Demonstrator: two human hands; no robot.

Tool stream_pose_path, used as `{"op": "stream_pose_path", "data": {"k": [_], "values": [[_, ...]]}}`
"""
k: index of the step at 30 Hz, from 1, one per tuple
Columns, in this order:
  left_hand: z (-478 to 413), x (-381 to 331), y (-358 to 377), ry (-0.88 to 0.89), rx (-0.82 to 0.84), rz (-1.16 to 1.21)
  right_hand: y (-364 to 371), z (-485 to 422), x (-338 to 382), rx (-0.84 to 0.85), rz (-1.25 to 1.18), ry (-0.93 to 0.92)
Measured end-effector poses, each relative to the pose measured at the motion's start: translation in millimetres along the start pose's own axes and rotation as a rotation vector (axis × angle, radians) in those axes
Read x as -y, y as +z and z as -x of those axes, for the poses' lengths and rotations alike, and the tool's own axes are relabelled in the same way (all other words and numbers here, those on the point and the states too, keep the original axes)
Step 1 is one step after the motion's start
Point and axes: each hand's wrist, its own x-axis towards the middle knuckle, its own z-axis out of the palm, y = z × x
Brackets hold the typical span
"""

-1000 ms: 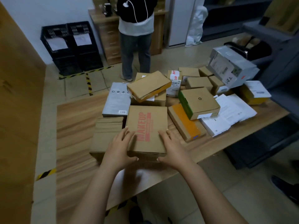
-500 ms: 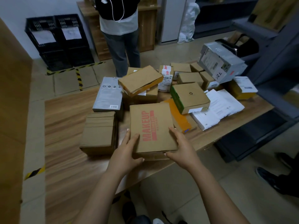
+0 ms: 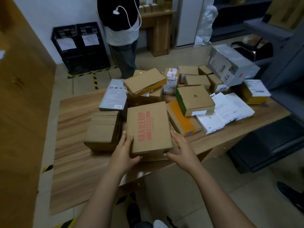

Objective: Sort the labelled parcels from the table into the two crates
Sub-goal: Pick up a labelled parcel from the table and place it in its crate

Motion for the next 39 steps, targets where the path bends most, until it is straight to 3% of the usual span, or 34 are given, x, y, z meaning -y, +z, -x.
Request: {"op": "stream_pose_path", "data": {"k": [6,9,15,23,27,32,39], "values": [[0.1,23.2,-8.3,-0.085,-0.024,-0.011,8.4,-10.0,21.7,0.175,0.021,-0.17],[0.5,32.7,-8.3,-0.068,-0.027,-0.009,17.3,-17.2,27.1,0.212,-0.01,-0.171],[-4.7,35.3,-16.4,-0.008,0.054,0.083,13.9,-28.0,28.7,0.125,0.092,-0.205],[-11.4,-4.3,-40.5,0.264,-0.021,0.109,10.0,-34.8,26.9,0.074,0.063,-0.139],[-13.3,-8.6,-38.5,0.259,-0.028,0.091,11.4,-34.9,30.8,0.088,0.064,-0.06],[-12.3,-7.0,-24.7,0.252,0.002,0.206,-2.2,-36.4,36.3,0.006,-0.016,-0.138],[-8.1,4.9,-9.7,0.192,-0.052,0.189,-5.6,-29.3,41.7,0.031,-0.089,-0.168]]}}
